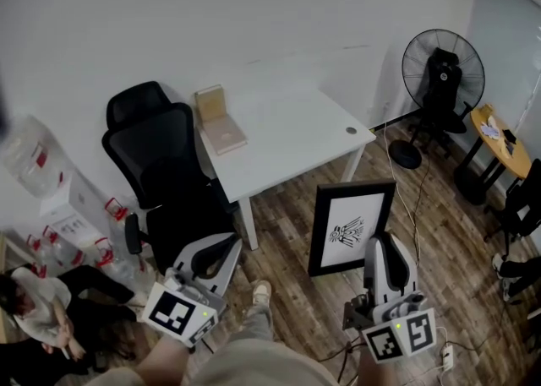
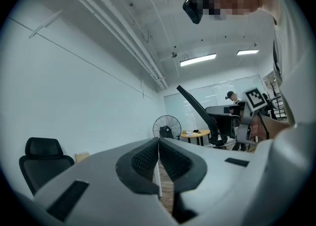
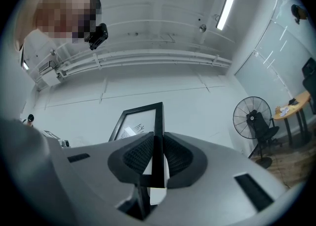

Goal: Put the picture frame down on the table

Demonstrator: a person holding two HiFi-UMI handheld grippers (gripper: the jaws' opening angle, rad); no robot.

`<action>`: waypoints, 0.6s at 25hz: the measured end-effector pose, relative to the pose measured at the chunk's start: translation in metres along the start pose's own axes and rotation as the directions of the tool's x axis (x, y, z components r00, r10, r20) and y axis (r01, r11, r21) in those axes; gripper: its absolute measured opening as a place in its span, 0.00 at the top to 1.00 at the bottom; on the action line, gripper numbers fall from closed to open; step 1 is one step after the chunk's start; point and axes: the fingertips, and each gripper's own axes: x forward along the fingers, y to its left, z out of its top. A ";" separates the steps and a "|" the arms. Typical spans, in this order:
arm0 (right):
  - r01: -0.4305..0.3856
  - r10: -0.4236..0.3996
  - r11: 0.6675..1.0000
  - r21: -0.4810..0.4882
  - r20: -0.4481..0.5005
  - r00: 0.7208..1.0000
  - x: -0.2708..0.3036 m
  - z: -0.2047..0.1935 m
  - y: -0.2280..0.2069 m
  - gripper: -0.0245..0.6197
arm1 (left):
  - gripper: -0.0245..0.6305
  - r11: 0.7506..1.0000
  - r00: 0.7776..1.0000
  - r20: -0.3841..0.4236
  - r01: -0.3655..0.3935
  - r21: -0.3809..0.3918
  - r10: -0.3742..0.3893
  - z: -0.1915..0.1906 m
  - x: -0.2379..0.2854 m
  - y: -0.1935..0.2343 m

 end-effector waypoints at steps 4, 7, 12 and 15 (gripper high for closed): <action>0.012 -0.012 1.000 -0.013 -0.007 1.000 0.018 -0.005 -0.009 0.84 | 0.93 1.000 1.000 -0.009 0.017 -0.006 -0.017 -0.005 0.020 0.011; 0.010 -0.011 1.000 -0.029 -0.003 1.000 0.039 -0.009 -0.014 0.84 | 0.93 1.000 1.000 -0.010 0.027 -0.014 -0.027 -0.011 0.039 0.026; 0.016 -0.016 1.000 0.000 -0.024 1.000 0.084 -0.024 -0.033 0.84 | 0.93 0.998 0.999 -0.023 0.042 -0.042 -0.043 -0.021 0.077 0.055; 0.031 -0.030 0.999 0.014 -0.041 0.999 0.113 -0.035 -0.045 0.84 | 0.93 0.998 0.999 -0.019 0.047 -0.044 -0.048 -0.026 0.101 0.079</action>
